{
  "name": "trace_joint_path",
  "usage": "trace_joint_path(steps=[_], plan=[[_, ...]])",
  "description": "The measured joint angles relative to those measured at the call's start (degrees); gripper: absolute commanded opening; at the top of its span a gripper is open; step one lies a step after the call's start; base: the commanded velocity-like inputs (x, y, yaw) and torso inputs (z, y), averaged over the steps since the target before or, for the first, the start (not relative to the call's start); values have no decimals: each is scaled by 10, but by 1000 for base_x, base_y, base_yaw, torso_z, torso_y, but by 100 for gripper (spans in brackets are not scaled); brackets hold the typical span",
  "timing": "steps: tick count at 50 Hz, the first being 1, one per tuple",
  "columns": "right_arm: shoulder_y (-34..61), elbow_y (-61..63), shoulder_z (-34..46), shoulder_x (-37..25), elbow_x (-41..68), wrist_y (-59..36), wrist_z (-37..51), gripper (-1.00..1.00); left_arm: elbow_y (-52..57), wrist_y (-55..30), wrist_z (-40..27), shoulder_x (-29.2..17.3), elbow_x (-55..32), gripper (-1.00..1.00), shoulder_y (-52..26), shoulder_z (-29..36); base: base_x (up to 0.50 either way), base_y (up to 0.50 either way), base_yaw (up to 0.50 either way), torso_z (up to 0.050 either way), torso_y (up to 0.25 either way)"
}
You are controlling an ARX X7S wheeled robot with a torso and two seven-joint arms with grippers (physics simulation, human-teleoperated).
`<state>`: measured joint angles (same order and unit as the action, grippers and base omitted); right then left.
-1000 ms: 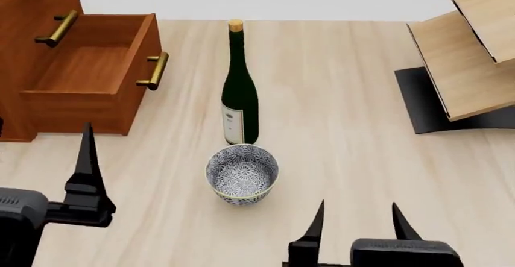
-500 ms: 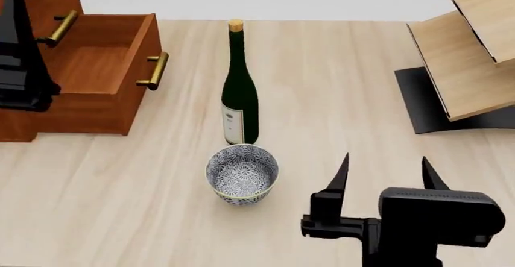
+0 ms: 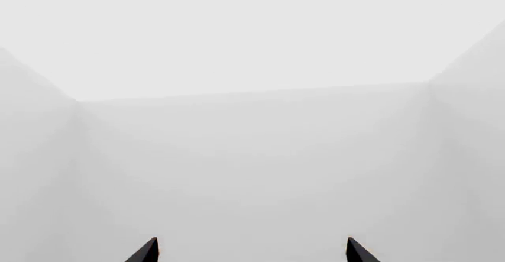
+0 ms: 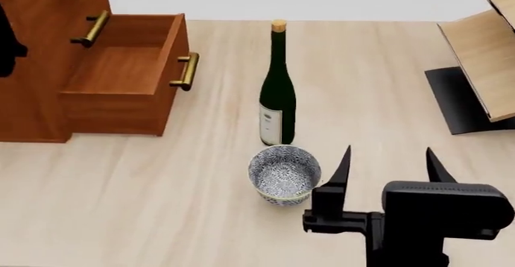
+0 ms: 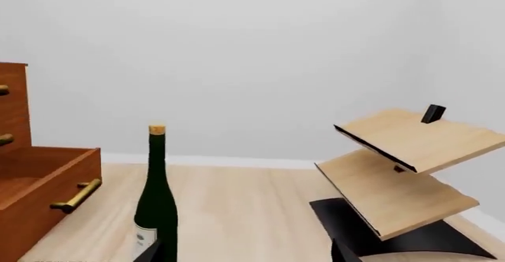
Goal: Close the bottom drawer of the cabinet and open the top drawer.
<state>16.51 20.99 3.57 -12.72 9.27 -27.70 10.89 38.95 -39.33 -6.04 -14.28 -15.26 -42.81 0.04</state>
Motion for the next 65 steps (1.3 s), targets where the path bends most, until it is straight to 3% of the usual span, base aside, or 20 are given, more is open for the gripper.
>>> trace_joint_path(steps=[53, 65], plan=[[-6, -3, 16, -10, 16, 11, 2, 100, 16, -10, -28, -10, -13, 100, -10, 1, 0, 500, 0, 0, 0], [-9, -3, 13, -10, 24, 16, 4, 100, 15, -9, -32, -13, -12, 100, -13, 4, 0, 53, 0, 0, 0]])
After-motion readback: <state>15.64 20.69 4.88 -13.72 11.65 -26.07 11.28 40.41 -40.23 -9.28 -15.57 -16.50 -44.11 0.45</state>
